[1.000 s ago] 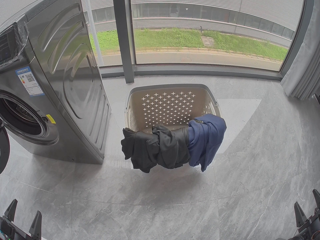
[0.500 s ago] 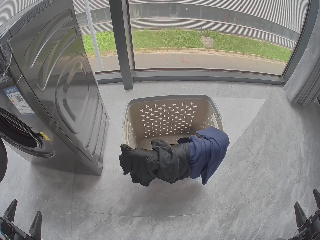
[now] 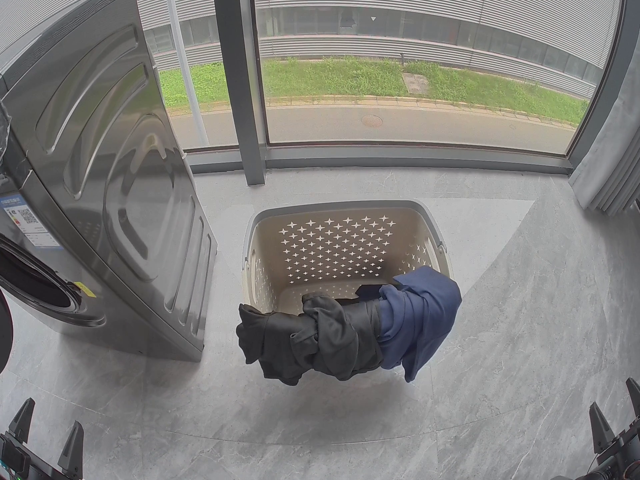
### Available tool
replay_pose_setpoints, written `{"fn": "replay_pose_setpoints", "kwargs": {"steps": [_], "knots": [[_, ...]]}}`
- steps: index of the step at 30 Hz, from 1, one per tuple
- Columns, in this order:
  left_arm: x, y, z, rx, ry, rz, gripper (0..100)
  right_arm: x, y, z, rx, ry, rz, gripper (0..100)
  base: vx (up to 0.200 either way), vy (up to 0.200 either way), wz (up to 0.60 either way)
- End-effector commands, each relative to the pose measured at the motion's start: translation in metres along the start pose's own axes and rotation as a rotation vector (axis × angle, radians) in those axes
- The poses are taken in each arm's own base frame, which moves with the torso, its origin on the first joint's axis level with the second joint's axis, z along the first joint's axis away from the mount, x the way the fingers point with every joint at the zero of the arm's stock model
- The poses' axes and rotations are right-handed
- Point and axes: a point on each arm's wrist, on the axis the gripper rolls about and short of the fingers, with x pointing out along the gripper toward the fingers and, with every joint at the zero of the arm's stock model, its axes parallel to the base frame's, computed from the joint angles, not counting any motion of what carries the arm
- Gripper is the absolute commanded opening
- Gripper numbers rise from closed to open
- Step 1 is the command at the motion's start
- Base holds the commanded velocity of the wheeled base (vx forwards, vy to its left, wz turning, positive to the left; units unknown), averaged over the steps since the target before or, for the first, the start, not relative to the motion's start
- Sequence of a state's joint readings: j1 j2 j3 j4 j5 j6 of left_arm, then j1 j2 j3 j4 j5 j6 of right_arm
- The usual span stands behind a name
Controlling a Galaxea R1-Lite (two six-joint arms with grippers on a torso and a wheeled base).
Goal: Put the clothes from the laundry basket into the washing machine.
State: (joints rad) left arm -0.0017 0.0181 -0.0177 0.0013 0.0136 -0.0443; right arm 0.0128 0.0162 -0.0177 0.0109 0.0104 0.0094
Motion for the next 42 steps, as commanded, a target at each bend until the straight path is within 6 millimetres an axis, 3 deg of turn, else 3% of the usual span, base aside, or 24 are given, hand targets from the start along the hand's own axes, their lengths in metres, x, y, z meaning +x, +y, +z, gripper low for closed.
{"fn": "replay_pose_setpoints", "kwargs": {"steps": [1,3,5,7,8,10,12,18,22,31,42], "knots": [[0.0,0.0,-0.005,0.0,0.004,0.001,100,0.0,0.0,-0.004,0.0,0.0,0.003,100,0.0,0.0,0.0],[0.0,0.0,-0.005,0.0,0.003,0.0,100,0.0,0.0,-0.003,-0.002,-0.003,0.001,100,0.0,0.0,0.0],[0.0,0.0,-0.005,0.0,0.003,0.0,100,-0.005,0.0,0.015,0.0,-0.088,0.007,100,0.0,0.0,0.0],[0.0,0.0,-0.005,0.0,0.003,0.0,100,-0.005,0.0,0.015,0.0,-0.088,0.007,100,0.0,0.0,0.0],[0.0,0.0,-0.005,0.0,0.003,0.0,100,-0.01,0.0,0.054,0.032,-0.141,0.008,100,0.0,0.0,0.0],[0.0,0.0,-0.005,0.0,0.003,0.0,100,-0.007,0.001,0.059,0.032,-0.124,0.011,100,0.0,0.0,0.0],[0.0,0.0,-0.005,0.0,0.003,0.0,100,0.017,0.001,0.068,0.044,0.029,0.051,100,0.0,0.0,0.0],[0.0,0.0,-0.005,0.0,0.003,0.0,100,0.074,0.005,0.067,0.224,0.325,0.162,100,0.0,0.0,0.0],[0.0,0.0,-0.005,-0.002,0.003,0.0,100,0.097,0.009,0.054,0.208,0.42,0.206,100,0.0,0.0,0.0],[0.0,0.0,-0.005,-0.002,0.004,0.001,100,0.141,0.028,0.038,0.166,0.563,0.281,100,0.0,0.0,0.0],[0.0,0.0,-0.005,-0.002,0.003,0.0,100,0.201,0.05,0.012,0.143,0.583,0.239,100,0.0,0.0,0.0]]}}
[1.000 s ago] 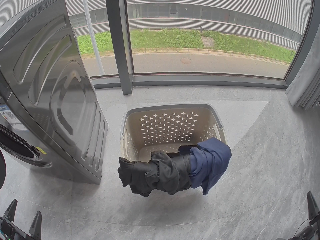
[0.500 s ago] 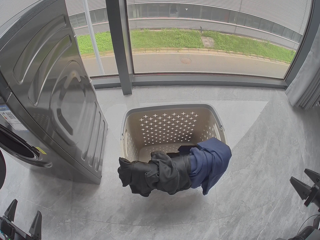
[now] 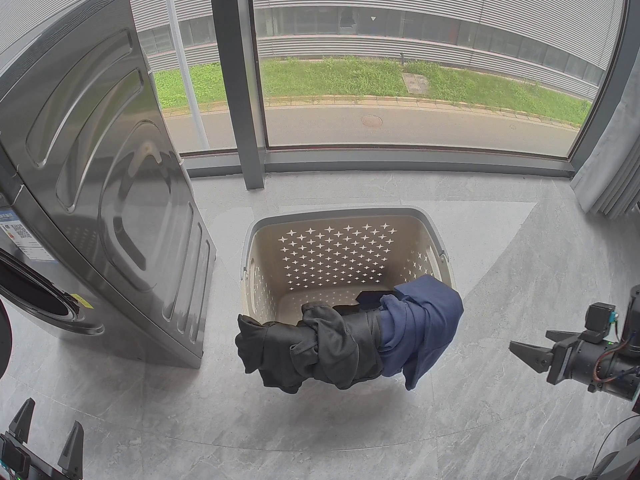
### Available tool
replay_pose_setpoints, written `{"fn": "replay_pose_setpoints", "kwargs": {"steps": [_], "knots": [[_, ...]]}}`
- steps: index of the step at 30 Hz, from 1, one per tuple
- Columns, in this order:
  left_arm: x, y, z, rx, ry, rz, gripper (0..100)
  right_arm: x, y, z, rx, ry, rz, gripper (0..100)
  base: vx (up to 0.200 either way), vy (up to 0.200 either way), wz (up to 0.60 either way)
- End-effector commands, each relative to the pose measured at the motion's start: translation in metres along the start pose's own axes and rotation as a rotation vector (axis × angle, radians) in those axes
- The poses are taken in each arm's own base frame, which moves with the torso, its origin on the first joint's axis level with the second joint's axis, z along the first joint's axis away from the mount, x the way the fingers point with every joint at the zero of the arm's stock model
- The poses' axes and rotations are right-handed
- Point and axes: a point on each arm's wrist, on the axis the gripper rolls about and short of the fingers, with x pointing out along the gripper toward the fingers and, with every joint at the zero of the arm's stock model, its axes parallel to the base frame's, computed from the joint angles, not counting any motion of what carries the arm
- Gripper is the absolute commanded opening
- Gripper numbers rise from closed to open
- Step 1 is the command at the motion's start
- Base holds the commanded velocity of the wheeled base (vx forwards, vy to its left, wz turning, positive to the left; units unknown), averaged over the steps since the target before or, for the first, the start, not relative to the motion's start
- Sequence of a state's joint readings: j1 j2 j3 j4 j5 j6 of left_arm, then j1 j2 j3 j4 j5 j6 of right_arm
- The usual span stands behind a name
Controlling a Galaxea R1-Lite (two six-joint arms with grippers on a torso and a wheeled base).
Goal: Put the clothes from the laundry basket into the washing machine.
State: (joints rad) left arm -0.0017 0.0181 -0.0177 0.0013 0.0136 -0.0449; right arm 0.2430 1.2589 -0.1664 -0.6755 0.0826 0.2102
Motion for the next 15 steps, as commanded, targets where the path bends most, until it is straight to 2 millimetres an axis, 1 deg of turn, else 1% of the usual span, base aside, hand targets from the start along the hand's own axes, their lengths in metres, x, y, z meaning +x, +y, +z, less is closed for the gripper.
{"fn": "replay_pose_setpoints", "kwargs": {"steps": [1,5,8,9,15], "knots": [[0.0,0.0,-0.005,-0.001,0.003,0.0,100,0.054,0.002,-0.019,-0.002,0.153,-0.018,100,0.0,0.0,0.0],[0.0,0.0,-0.005,-0.001,0.003,0.0,100,0.07,0.009,-0.023,-0.005,0.156,0.01,100,0.0,0.0,0.0],[0.0,0.0,-0.005,-0.001,0.003,0.0,100,0.077,0.01,-0.025,-0.004,0.165,0.005,100,0.0,0.0,0.0],[0.0,0.0,-0.005,-0.001,0.003,0.0,100,0.083,0.01,-0.026,-0.007,0.167,-0.004,100,0.0,0.0,0.0],[0.0,0.0,-0.005,-0.001,0.004,0.001,100,0.101,0.018,-0.025,-0.02,0.139,0.018,100,0.0,0.0,0.0]]}}
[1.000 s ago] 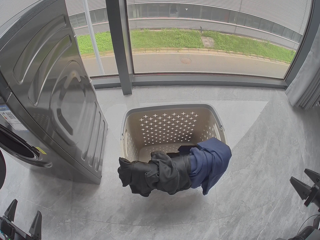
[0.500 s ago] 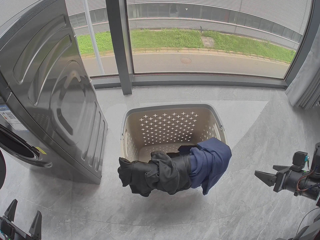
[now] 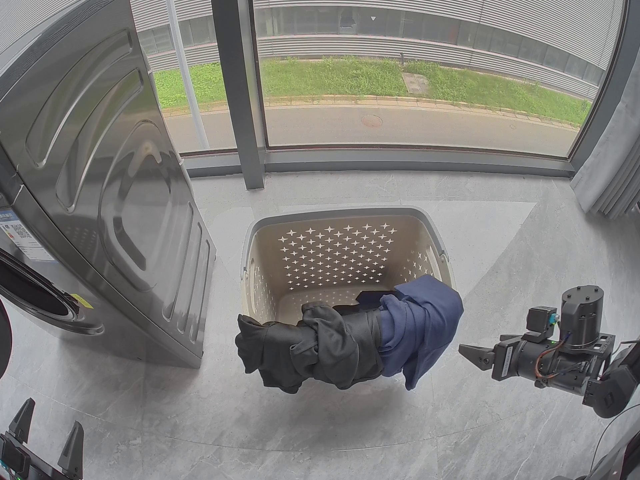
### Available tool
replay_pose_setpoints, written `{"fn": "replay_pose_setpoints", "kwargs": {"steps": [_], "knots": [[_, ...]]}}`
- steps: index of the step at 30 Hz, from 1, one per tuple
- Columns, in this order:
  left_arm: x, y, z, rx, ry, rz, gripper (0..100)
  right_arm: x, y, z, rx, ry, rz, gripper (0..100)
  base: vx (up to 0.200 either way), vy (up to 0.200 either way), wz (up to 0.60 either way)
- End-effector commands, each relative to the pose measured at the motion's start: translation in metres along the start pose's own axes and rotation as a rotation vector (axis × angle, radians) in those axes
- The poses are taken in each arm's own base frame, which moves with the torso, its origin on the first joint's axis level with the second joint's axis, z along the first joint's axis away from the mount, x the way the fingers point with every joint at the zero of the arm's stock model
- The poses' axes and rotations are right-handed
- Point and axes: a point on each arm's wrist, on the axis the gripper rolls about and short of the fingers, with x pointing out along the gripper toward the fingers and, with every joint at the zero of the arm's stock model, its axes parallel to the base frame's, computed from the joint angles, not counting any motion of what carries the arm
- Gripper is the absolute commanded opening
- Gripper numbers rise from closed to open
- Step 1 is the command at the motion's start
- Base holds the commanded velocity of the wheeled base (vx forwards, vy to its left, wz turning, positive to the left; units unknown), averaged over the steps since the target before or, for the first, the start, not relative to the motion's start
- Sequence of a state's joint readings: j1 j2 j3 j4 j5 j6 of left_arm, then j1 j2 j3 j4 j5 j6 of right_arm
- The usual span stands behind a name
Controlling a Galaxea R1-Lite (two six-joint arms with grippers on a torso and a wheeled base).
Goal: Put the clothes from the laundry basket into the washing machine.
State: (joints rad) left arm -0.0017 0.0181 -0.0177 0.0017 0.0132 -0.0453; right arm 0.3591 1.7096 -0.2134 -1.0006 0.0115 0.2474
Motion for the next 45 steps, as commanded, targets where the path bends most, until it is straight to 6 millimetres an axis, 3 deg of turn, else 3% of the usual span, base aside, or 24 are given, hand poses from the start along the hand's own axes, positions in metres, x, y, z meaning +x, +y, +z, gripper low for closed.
{"fn": "replay_pose_setpoints", "kwargs": {"steps": [1,20,31,45], "knots": [[0.0,0.0,-0.005,-0.001,0.002,0.001,100,0.022,0.006,-0.009,-0.011,0.054,0.012,100,0.0,0.0,0.0],[0.0,0.0,-0.005,-0.001,0.002,0.001,100,0.064,0.024,-0.004,0.062,0.058,0.056,100,0.0,0.0,0.0],[0.0,0.0,-0.005,-0.001,0.002,0.001,100,0.094,0.024,-0.011,0.081,0.083,0.029,100,0.0,0.0,0.0],[0.0,0.0,-0.005,-0.001,0.003,-0.001,100,0.115,0.028,-0.009,0.166,0.073,0.03,100,0.0,0.0,0.0]]}}
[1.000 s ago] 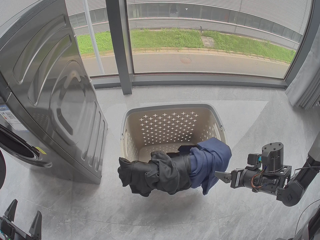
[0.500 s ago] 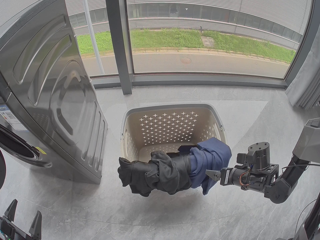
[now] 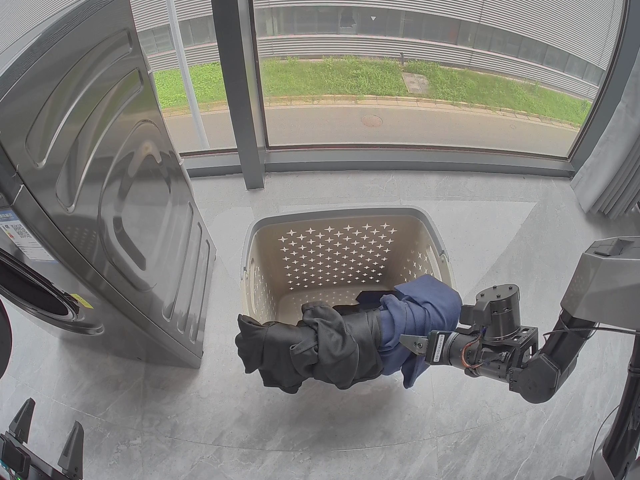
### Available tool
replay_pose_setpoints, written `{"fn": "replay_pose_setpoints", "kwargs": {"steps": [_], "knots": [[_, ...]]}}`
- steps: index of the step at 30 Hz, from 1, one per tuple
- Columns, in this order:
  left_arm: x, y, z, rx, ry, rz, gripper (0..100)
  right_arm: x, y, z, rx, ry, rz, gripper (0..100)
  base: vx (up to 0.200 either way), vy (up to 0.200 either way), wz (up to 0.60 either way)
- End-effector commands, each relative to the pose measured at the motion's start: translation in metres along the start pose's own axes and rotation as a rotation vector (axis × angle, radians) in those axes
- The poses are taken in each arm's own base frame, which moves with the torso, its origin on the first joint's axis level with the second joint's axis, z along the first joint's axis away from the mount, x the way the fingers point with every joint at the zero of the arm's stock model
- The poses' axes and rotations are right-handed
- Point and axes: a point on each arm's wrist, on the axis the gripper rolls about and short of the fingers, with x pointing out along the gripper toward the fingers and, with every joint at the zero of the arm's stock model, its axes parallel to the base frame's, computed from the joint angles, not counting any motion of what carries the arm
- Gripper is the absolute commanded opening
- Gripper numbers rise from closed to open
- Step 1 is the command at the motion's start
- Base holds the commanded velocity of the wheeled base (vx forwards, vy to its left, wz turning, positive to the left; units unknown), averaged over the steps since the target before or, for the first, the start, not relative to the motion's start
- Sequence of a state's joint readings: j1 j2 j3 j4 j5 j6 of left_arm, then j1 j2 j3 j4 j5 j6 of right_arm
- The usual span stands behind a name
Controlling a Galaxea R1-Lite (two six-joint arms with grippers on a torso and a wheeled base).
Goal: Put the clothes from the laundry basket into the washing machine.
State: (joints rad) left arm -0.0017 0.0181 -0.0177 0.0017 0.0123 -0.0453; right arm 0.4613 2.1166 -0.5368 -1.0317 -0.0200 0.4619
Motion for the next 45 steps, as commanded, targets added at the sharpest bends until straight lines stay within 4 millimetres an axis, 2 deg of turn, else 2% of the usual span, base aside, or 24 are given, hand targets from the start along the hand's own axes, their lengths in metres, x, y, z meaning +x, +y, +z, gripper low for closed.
{"fn": "replay_pose_setpoints", "kwargs": {"steps": [1,4,5,21,26,28,33,41,45], "knots": [[0.0,0.0,-0.005,-0.001,0.002,0.0,100,0.006,-0.002,-0.001,0.003,0.002,-0.005,100,0.0,0.0,0.0],[0.0,0.0,-0.005,-0.001,0.002,0.002,100,0.009,-0.001,0.002,0.005,-0.016,-0.015,100,0.0,0.0,0.0],[0.0,0.0,-0.005,-0.001,0.002,0.0,100,0.009,0.0,0.003,0.005,-0.018,-0.015,0,0.0,0.0,0.0],[0.0,0.0,-0.005,-0.001,0.004,0.0,100,0.004,0.007,0.001,0.034,-0.016,0.004,0,0.0,0.0,0.0],[0.0,0.0,-0.005,-0.001,0.002,0.0,100,-0.02,0.018,0.0,0.021,-0.02,0.04,0,0.0,0.0,0.0],[0.0,0.0,-0.005,-0.001,0.002,0.002,100,-0.04,0.028,0.005,0.012,-0.049,0.079,0,0.0,0.0,0.0],[0.0,0.0,-0.005,-0.001,0.002,0.002,100,-0.062,0.036,0.014,0.005,-0.09,0.115,0,0.0,0.0,0.0],[0.0,0.0,-0.005,-0.001,0.002,0.002,100,-0.064,0.032,0.009,0.005,-0.075,0.102,0,0.0,0.0,0.0],[0.0,0.0,-0.005,-0.001,0.002,0.002,100,-0.057,0.028,0.004,-0.001,-0.049,0.079,0,0.0,0.0,0.0]]}}
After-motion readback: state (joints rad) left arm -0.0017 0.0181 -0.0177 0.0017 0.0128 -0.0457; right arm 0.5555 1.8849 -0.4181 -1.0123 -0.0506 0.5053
